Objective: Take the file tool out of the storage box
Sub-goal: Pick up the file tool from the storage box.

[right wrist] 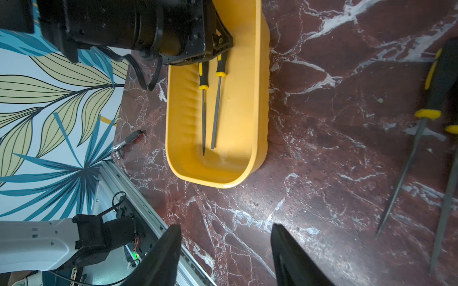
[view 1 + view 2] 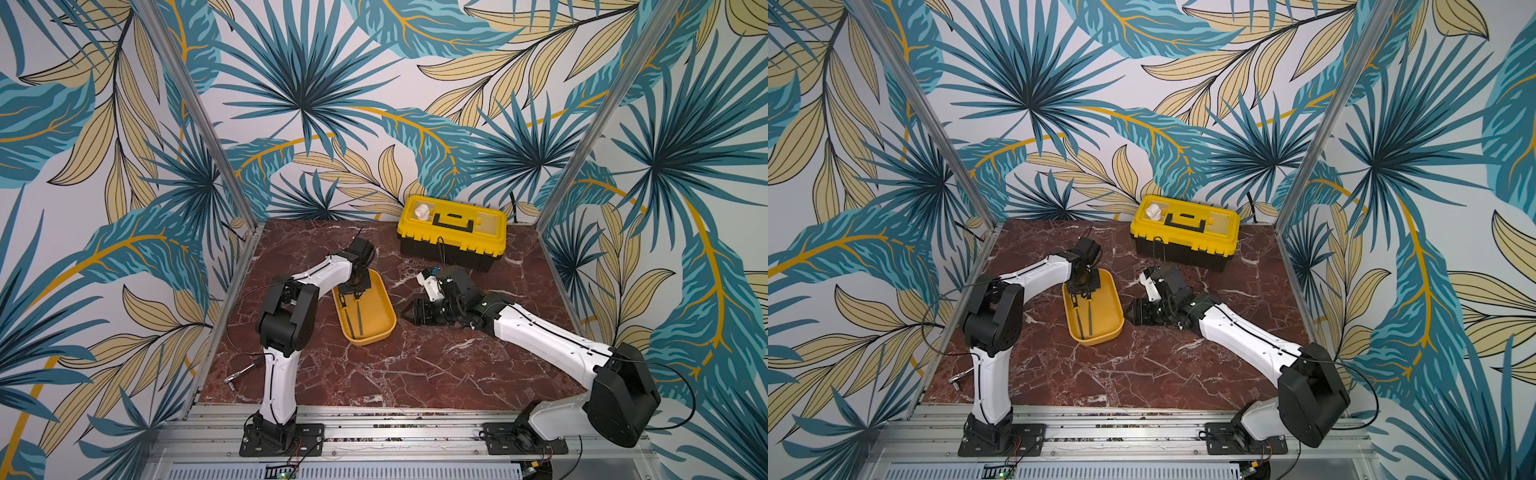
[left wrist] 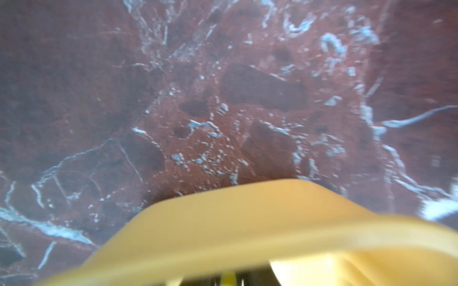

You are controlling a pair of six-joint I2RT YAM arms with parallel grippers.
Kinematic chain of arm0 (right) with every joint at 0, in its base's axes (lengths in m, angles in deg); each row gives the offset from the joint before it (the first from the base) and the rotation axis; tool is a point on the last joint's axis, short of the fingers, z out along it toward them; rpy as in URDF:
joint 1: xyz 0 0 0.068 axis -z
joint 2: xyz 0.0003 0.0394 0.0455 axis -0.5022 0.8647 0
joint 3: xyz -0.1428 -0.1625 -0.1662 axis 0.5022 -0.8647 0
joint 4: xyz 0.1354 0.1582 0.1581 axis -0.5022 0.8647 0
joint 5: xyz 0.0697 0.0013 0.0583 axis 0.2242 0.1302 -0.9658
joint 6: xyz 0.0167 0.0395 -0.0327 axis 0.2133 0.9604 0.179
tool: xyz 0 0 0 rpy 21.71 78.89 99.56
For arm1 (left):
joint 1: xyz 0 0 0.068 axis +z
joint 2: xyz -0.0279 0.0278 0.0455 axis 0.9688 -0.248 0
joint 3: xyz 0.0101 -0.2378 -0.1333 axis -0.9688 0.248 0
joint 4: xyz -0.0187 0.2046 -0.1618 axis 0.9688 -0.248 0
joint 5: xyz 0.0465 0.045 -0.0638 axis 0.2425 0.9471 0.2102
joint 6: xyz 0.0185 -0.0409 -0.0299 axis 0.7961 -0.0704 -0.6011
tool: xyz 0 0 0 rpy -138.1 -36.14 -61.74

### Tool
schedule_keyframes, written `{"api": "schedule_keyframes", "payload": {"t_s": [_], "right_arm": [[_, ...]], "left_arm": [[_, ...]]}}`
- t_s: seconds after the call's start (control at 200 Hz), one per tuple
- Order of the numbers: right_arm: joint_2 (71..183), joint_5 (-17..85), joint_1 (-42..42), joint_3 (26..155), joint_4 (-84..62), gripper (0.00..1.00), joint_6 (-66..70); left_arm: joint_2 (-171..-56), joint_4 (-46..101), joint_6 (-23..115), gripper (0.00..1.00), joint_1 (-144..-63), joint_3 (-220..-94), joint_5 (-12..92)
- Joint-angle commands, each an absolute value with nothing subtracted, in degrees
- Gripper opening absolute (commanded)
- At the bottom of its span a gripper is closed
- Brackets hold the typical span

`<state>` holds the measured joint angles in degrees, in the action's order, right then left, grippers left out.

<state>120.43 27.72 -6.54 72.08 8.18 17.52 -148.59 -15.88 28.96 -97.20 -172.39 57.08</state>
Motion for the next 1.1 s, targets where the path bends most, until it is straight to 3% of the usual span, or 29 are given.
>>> {"api": "schedule_keyframes", "payload": {"t_s": [0.0,0.265,0.496,1.097], "right_arm": [[119.9,25.9,-6.7,70.5,4.6,0.62,19.1],[122.6,22.6,-6.7,70.5,-1.3,0.60,21.1],[125.6,19.0,-6.7,71.5,-5.7,0.51,23.0],[128.9,15.7,-6.9,71.2,-8.1,0.37,24.1]], "left_arm": [[-143.0,-14.7,29.2,0.18,-96.9,-172.8,51.2],[-136.9,-12.1,26.0,0.16,-96.8,-169.5,40.3],[-133.2,-10.4,22.4,0.16,-96.8,-167.7,33.5],[-133.0,-5.5,17.5,0.16,-96.8,-166.3,28.4]]}}
